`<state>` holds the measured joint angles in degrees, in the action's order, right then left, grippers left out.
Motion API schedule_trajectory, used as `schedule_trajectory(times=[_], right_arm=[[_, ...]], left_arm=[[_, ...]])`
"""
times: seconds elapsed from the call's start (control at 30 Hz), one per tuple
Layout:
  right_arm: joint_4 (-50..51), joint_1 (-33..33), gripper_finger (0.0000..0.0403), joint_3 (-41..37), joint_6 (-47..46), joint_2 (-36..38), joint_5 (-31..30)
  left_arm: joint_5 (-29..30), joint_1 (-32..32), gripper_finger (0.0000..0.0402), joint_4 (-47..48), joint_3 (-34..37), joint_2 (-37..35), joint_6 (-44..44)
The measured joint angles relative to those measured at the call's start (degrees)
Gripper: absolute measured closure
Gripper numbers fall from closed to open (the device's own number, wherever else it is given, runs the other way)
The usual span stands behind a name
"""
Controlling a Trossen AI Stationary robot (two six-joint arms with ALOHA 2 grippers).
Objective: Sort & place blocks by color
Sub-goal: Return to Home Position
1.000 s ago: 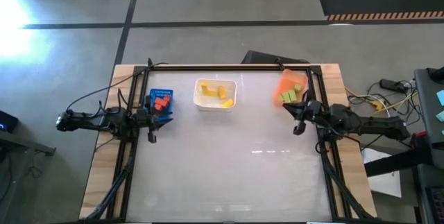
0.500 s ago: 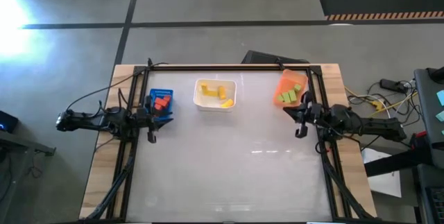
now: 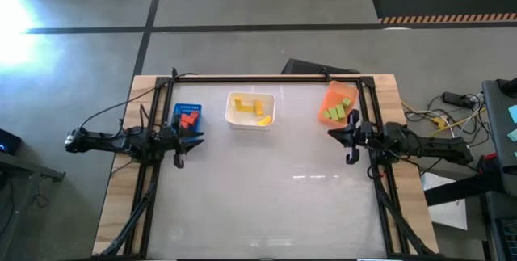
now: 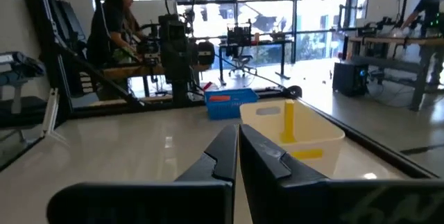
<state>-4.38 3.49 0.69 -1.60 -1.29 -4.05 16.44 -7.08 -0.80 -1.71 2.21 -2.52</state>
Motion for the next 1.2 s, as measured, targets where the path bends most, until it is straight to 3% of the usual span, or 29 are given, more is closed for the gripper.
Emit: schedule_trajectory(times=[1.2], right_arm=[[2.8, 0.0, 0.0394, -0.1, 0.1, -0.4, -0.5]], left_arm=[[0.3, 0.0, 0.031, -0.2, 0.1, 1.1, -0.1]])
